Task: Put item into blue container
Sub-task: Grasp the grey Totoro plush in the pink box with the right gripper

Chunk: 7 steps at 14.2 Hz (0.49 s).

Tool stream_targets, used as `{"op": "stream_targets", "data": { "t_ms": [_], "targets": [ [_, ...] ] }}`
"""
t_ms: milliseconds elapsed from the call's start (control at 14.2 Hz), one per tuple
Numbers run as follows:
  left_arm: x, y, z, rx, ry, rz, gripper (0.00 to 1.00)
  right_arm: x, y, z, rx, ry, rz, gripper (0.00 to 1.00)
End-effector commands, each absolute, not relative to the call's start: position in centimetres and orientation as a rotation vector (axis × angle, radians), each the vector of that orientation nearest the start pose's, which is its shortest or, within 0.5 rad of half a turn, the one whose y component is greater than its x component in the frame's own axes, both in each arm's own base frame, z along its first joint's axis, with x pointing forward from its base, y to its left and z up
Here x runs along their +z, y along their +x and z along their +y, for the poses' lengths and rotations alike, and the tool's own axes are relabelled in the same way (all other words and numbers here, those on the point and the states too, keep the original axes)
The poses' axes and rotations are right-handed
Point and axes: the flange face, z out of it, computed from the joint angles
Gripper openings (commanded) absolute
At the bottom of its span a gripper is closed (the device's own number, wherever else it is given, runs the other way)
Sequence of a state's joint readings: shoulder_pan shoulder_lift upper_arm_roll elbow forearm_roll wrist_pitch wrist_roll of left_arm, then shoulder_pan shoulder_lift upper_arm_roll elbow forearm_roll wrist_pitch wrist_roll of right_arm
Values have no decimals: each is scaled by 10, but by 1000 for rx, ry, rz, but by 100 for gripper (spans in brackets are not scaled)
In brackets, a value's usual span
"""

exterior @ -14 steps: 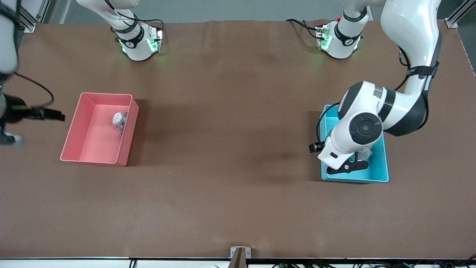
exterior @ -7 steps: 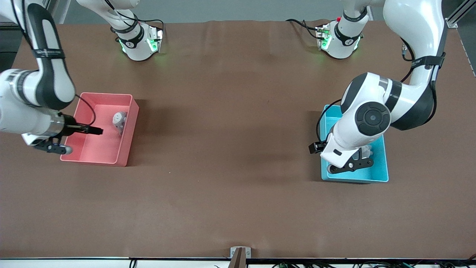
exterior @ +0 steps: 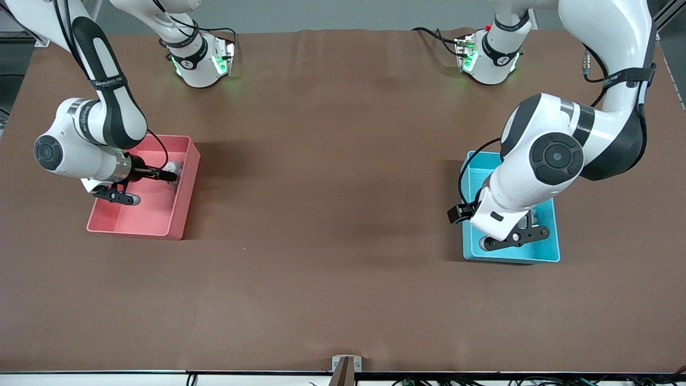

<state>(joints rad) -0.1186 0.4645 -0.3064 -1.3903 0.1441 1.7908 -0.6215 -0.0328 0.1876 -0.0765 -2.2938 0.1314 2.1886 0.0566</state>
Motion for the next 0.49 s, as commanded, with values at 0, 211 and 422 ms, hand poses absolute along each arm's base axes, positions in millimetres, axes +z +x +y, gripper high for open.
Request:
{"op": "stream_targets", "data": {
  "t_ms": [0,211,422],
  "targets": [
    [454,642,-242,54,-3113,-286,100,242,481,-50,456,-2984,429,100],
    [451,642,-242,59,-3108,-277,100,227,478,-53,504,-2975,444,100],
    [451,644,-238,59,-3111,-287,100,212,475,-55,541,-2917,513,100]
  ]
}}
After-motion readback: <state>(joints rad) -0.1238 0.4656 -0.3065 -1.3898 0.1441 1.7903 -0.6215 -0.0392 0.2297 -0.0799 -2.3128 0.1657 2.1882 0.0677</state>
